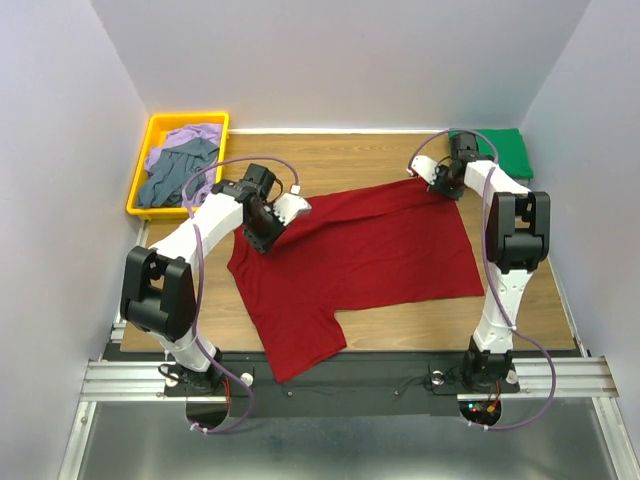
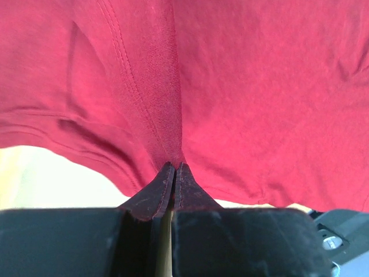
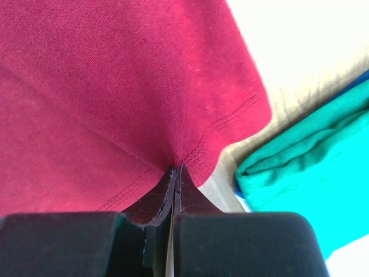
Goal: Fold and stack the t-shirts
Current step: Fold the tshirt
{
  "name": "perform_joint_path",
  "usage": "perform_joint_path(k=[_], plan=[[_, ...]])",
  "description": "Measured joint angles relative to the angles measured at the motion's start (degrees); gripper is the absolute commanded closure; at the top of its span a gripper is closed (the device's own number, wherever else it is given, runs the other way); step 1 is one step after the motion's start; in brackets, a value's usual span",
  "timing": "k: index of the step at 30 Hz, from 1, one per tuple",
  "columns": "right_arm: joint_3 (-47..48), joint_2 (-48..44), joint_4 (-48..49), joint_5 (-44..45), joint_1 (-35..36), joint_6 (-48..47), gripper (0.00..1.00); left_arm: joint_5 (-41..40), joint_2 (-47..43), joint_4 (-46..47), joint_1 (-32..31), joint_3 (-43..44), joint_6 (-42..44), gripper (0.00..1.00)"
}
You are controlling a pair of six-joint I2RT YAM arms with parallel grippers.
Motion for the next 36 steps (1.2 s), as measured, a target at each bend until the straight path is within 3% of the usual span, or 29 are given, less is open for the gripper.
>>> perform_joint_path(k=[7,8,10,11,14,20,26,31,36], plan=[[-2.2,-0.5,-0.1,0.0,-0.2,-1.3,0.99,0.0,0.0,0.4,0.0,-3.8,0.1,1.0],[-2.2,-0.5,-0.1,0.0,-0.3,-1.5,0.98,0.1,0.0,0.4,0.0,-4.0,0.1,0.96],[-2.2,-0.5,0.0,0.0,-0.4,-1.7,0.87,0.3,0.0,0.4,0.0,-4.2,0.1,0.76],[-2.3,-0.6,0.0,0.0,-0.5,-1.9,0.72,0.4,0.0,0.5,0.0,-4.2,0.2,0.62],[-2.4,-0.8,-0.1,0.0,-0.7,-2.3,0.54,1.1,0.0,0.4,0.2,-4.1,0.9,0.47],[-0.9,-1.7,-1.0,-1.2,-1.3,-1.1,0.53,1.8,1.1,-1.0,5.2,4.2,1.4,0.46],[10.3,-0.5,-2.8,-5.8,-1.8,7.0,0.57,1.1,5.0,8.5,12.9,13.9,-0.8,0.46],[20.1,5.1,-1.3,-9.0,-1.8,16.0,0.61,1.0,13.9,13.5,13.5,17.8,-2.8,0.46],[21.6,10.9,-1.4,-11.1,-1.8,22.4,0.62,0.3,21.1,16.4,13.5,18.6,-4.0,0.46]])
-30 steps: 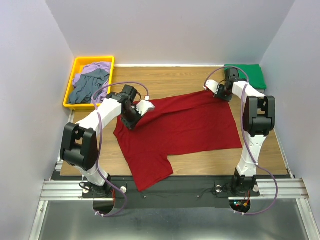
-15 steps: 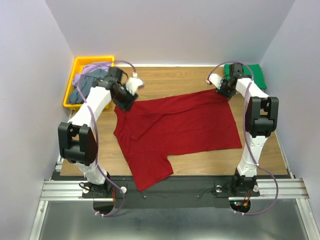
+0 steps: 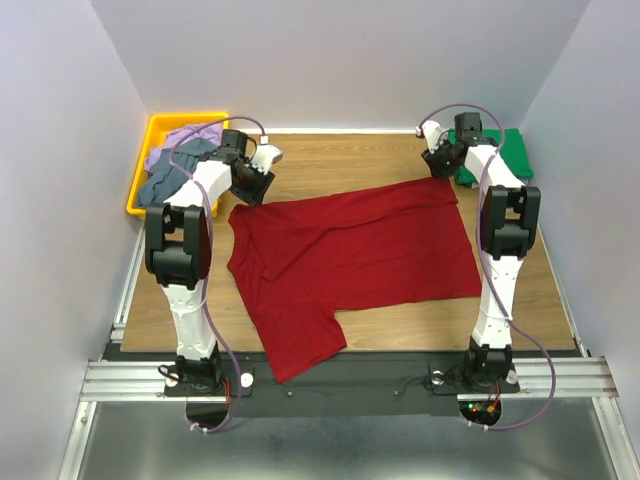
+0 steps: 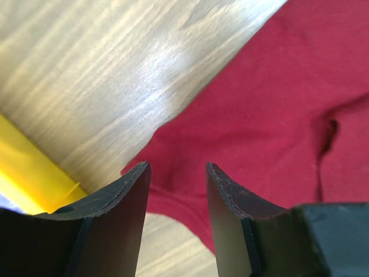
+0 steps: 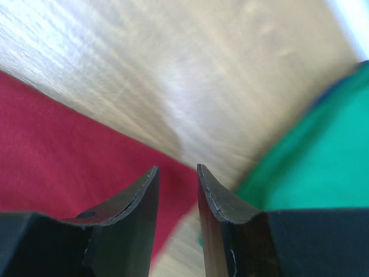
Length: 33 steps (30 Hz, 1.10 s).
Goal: Fold and stack the t-shirts
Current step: Fold the tshirt
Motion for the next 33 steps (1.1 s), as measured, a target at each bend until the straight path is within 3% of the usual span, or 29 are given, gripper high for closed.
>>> perform_joint_path(k=[7,11,14,20,26,33], plan=[[0.8,4.1,0.1,-0.9,0.0,4.4,0.64,-3.4,3.0,2.5,1.2,-0.2,-0.1,0.48],[0.9,4.5,0.0,0.2,0.0,5.9,0.65,-5.4,3.0,3.9,2.6,-1.8,0.2,0.56],[0.9,4.5,0.1,1.2,0.0,6.2,0.65,-6.3,3.2,3.9,3.3,-3.2,0.5,0.65],[0.8,4.5,0.3,2.9,0.1,6.6,0.65,-6.3,6.3,3.3,3.8,-2.4,1.3,1.0],[1.0,4.6,0.3,4.9,0.2,7.5,0.64,-7.4,10.6,2.3,3.7,4.3,1.6,1.0],[3.6,6.2,0.5,7.7,0.6,9.2,0.62,-10.7,19.8,1.6,3.8,18.5,1.5,1.0]])
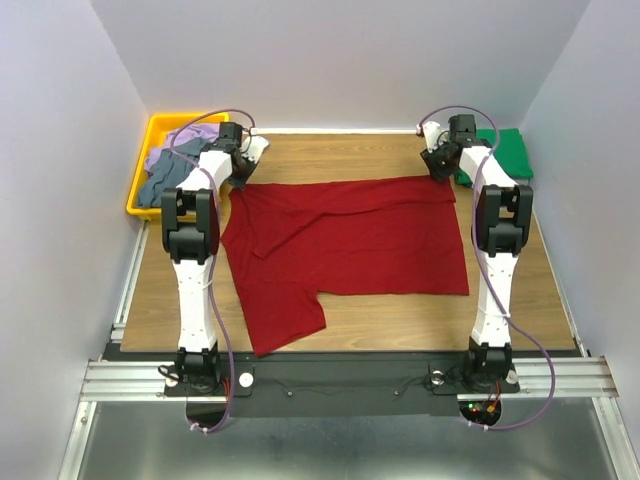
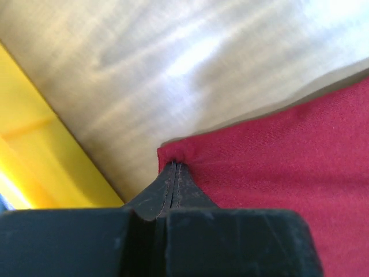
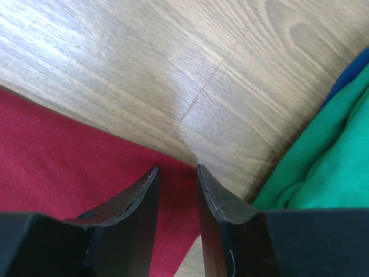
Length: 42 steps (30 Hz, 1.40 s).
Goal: Fold and stack the t-shirts
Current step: Fold the tshirt
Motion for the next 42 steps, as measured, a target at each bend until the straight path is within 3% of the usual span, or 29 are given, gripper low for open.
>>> perform_joint_path(k=[3,5,6,8,12,22,30,39,42], plan=[[0.2,0.0,0.0,1.2,0.3,0.5,0.57,-1.1,0.8,-0.3,0.0,1.2,0.1,1.0],[0.3,0.0,0.0,1.8,0.4,0.9,0.55,-1.4,0.8,-0.5,0.0,1.2,0.1,0.84],[0.6,0.1,-0.1,2.1,0.5,1.3,0.53,-1.4,0.8,-0.4,0.0,1.2,0.1,0.7],[0.8,0.1,-0.1,2.3,0.5,2.2,0.48,-1.1,0.5,-0.2,0.1,0.8,0.3,0.57],[1.0,0.0,-0.2,1.4,0.5,3.9,0.44,3.7,-3.3,-0.5,0.3,-2.3,0.1,0.52],[-3.1,-6.4,-1.3,-3.0,0.6,7.6,0.43,18.9,-14.1,-1.9,-2.4,-2.4,-0.7,0.5],[-8.3,-12.5,-1.3,-4.2,0.6,8.4,0.43,27.3,-12.2,-3.5,-8.0,-5.6,-0.7,0.47],[-12.6,-13.4,-1.6,-4.2,0.6,8.4,0.43,29.3,-7.3,-4.1,-9.8,-7.1,-1.3,0.48],[-12.7,-13.5,-1.7,-4.2,0.6,8.4,0.43,29.2,-6.8,-4.2,-9.8,-7.6,-1.3,0.55]])
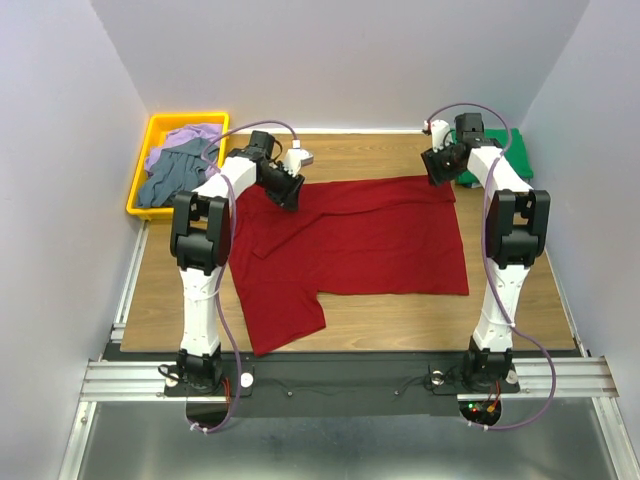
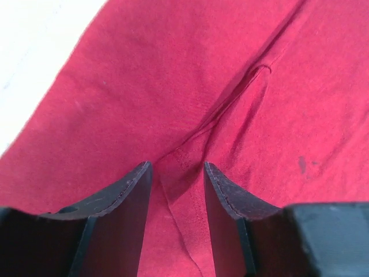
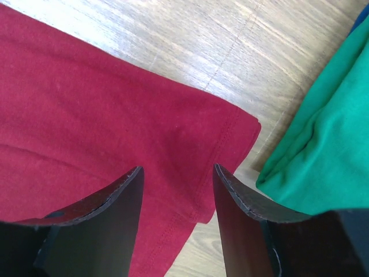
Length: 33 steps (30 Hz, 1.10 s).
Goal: Fold and stack the t-shirts
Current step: Fold the tshirt
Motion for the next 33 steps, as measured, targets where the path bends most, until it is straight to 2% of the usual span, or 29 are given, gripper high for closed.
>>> perform_joint_path(k=[2,3,5,6,8,9,15,21,24,27,33], plan=[[0.0,-0.2,0.0,0.0,0.0,0.0,0.43,0.0,0.3,0.0,0.0,-0.2,0.0,0.62],[0.0,-0.3,0.0,0.0,0.0,0.0,0.43,0.1,0.3,0.0,0.0,-0.5,0.0,0.72],[0.0,-0.5,0.0,0.0,0.0,-0.1,0.43,0.8,0.3,0.0,0.0,-1.2,0.2,0.81],[0.0,-0.6,0.0,0.0,0.0,-0.1,0.43,1.2,0.3,0.1,0.0,-1.7,0.3,0.91],[0.0,-0.8,0.0,0.0,0.0,-0.2,0.43,2.2,0.1,0.1,-0.1,-2.8,0.4,0.99],[0.0,-0.9,0.0,0.0,0.0,-0.2,0.43,2.7,0.1,0.0,-0.1,-3.4,0.5,1.0],[0.0,-1.2,0.0,0.0,0.0,-0.6,0.43,6.1,-4.4,-0.7,-1.9,-11.0,1.2,0.98],[-1.8,-2.5,-0.1,0.1,0.0,-1.2,0.43,7.1,-10.7,0.1,-7.3,-18.0,1.3,0.74],[-1.9,-2.8,0.0,0.1,0.0,-1.3,0.43,8.1,-11.7,0.1,-9.3,-19.7,0.9,0.57],[-2.2,-3.4,0.0,0.1,0.0,-1.5,0.43,8.6,-11.7,0.1,-9.2,-19.9,0.8,0.55],[-3.7,-4.4,-0.1,0.0,0.0,-1.7,0.44,10.9,-14.4,-0.3,-7.8,-19.9,1.4,0.6]])
